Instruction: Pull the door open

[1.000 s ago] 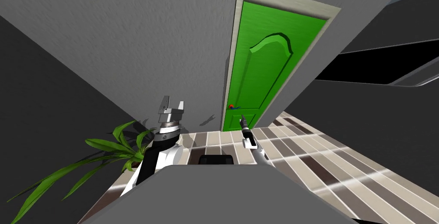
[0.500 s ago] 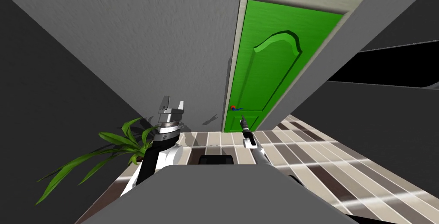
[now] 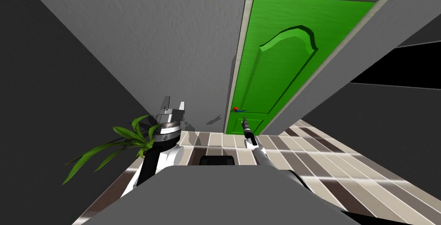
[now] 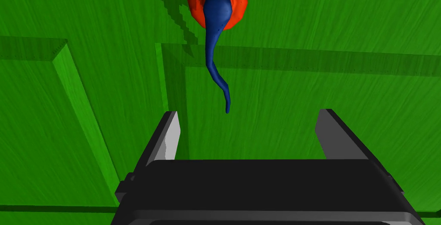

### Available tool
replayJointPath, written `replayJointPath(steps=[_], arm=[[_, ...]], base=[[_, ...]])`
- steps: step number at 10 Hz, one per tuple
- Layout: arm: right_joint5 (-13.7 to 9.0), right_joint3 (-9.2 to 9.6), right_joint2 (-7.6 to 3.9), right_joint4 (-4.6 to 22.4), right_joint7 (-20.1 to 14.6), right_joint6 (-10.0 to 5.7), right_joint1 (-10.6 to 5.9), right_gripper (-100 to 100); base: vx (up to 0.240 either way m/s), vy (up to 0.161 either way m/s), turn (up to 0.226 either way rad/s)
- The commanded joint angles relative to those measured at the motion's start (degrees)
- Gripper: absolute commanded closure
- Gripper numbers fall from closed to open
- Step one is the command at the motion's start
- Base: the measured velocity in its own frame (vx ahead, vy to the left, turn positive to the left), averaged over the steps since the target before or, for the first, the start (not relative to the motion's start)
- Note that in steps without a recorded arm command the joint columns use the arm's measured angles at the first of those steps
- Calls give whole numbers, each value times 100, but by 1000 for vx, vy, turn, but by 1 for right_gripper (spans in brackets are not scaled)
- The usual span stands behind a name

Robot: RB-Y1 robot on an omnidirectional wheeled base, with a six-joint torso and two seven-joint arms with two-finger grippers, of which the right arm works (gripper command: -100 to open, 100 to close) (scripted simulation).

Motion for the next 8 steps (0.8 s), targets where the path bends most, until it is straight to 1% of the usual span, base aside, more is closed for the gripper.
replayJointPath(steps=[1,3,4,5,6,7,8], arm=[[-9,-19,-20,251,16,-46,-122,-100],[-17,-36,-45,463,27,-75,-222,-100],[-23,-49,-65,641,36,-98,-306,-100],[-20,-41,-58,547,27,-93,-261,-100],[-53,-80,-178,599,-64,-154,-200,-100],[-65,-95,-222,617,-98,-179,-175,-100],[-94,-129,-326,658,-180,-238,-117,-100]], base=[[29,-53,122],[17,-46,91],[22,-48,200],[11,-27,46],[90,21,93],[147,35,138],[179,27,147]])
